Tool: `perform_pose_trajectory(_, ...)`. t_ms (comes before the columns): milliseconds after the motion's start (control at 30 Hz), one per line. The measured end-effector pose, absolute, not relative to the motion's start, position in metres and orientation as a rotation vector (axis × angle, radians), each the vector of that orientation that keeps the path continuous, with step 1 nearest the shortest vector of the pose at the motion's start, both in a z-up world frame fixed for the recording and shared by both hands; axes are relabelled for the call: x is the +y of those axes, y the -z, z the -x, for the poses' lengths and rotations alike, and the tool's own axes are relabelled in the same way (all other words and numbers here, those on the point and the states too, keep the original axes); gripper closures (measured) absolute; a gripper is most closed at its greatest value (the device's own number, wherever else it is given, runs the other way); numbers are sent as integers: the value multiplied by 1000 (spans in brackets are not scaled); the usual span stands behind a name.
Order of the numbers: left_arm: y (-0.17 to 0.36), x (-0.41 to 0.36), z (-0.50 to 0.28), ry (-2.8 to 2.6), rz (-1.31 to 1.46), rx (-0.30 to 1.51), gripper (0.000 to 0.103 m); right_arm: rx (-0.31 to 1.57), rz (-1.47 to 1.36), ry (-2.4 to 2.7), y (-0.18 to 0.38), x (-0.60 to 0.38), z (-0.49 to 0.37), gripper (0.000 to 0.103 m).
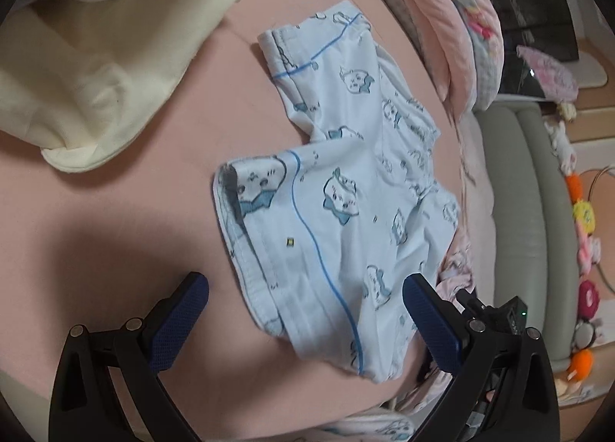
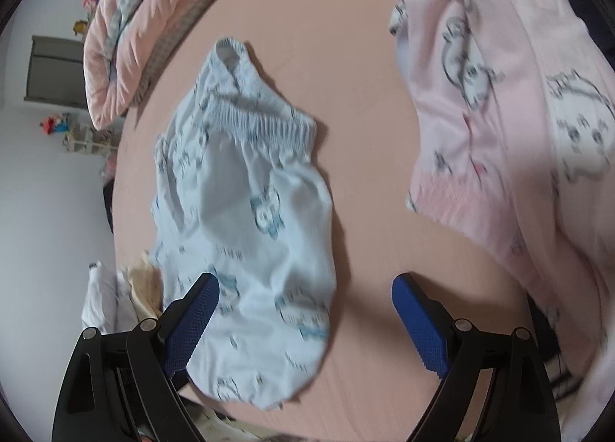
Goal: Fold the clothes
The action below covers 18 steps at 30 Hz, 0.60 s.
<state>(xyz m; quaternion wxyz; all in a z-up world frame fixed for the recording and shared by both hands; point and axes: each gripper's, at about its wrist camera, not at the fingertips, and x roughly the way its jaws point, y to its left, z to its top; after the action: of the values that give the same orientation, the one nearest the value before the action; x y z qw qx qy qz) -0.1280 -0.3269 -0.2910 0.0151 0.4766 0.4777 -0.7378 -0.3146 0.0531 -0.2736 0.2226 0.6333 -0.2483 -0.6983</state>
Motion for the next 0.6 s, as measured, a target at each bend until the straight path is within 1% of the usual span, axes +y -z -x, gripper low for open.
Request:
perform_pose_trajectory(267,294,-331,133,2324,-1436,1528,0,-850,-1678,1873,290,39,340,11)
perform_pose_trajectory(400,295,-333,134,2323,-1372,1571,0,-880,-1650,1860,297,29,353,11)
perform_pose_trajectory(500,294,-330,134,2350,-1332,1549,0,-874,-1638,1842,298,24,361,11)
perform_pose_trajectory(600,293,-327,134,2382,-1256,1536,0,-915,-1619,1812,303,25,369,11)
